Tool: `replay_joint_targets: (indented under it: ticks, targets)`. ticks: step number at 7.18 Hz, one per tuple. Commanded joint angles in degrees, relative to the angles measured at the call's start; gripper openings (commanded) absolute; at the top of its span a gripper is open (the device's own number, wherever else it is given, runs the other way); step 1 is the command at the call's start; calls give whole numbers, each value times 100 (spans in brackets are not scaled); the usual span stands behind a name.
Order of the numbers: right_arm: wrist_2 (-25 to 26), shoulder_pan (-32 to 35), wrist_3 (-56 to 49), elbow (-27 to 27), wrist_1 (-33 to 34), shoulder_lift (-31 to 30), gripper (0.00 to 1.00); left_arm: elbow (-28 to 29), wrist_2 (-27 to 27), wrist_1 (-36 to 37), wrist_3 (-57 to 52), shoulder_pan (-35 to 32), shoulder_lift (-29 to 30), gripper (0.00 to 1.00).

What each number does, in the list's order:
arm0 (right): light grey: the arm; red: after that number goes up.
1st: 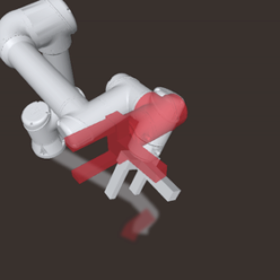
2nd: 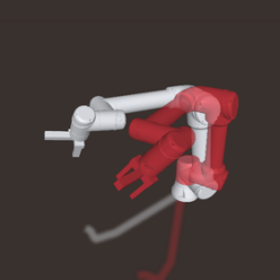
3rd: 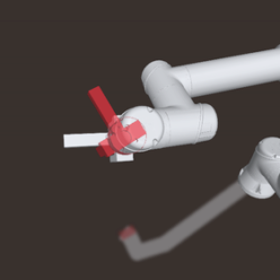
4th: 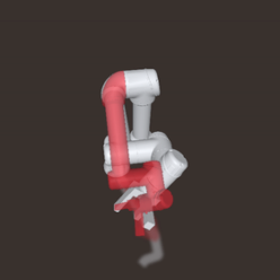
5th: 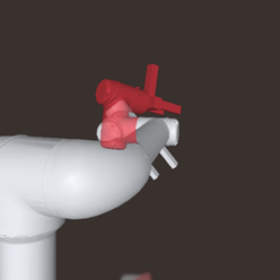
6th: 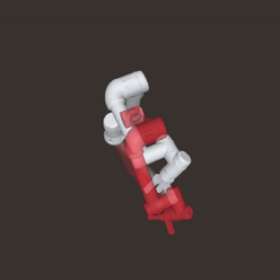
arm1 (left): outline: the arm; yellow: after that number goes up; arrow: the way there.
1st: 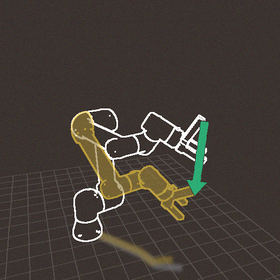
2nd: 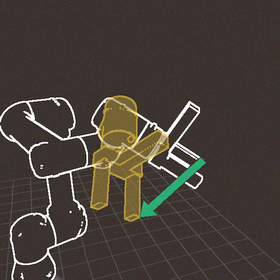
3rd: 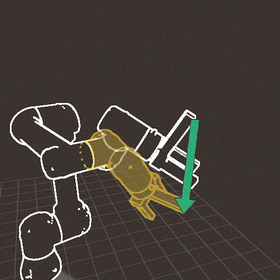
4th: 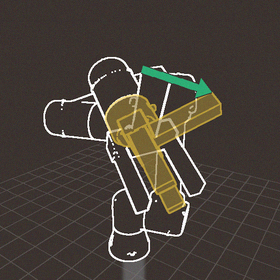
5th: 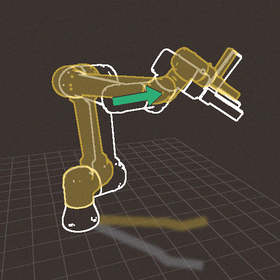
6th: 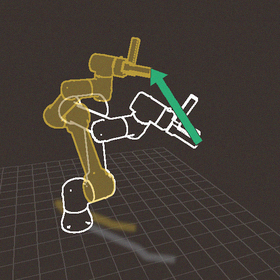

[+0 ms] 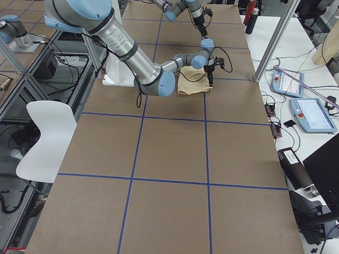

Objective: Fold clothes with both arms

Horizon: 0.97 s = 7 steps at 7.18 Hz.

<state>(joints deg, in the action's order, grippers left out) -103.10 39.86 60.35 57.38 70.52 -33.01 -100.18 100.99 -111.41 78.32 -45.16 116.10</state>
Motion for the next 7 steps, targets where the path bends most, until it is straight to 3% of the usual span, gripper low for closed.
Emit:
replay_joint_targets:
  ticks: [1,3,4,5,6,7]
  targets:
    - [-646,538,-94,350,128,6,100,-80,17,-3,-10,-20,0,100]
    - [-1140,1022,-923,1559,1501,-519,100,-429,393,5,-611,-194,-183,100]
    - [-1273,1285,-1372,2349,1926,-1053,100,-771,612,-3,-1104,-465,-602,100]
    - [-1579,1584,-1603,2922,2166,-1650,100,-1018,1006,-3,-2127,-851,-1015,100]
    - [-1790,2013,-2119,3302,2264,-2135,100,-1081,1045,-3,-2702,-1150,-1246,100]
    - [-2088,2487,-3203,3619,2256,-2757,100,-1039,1123,-12,-2961,-1562,-1413,100]
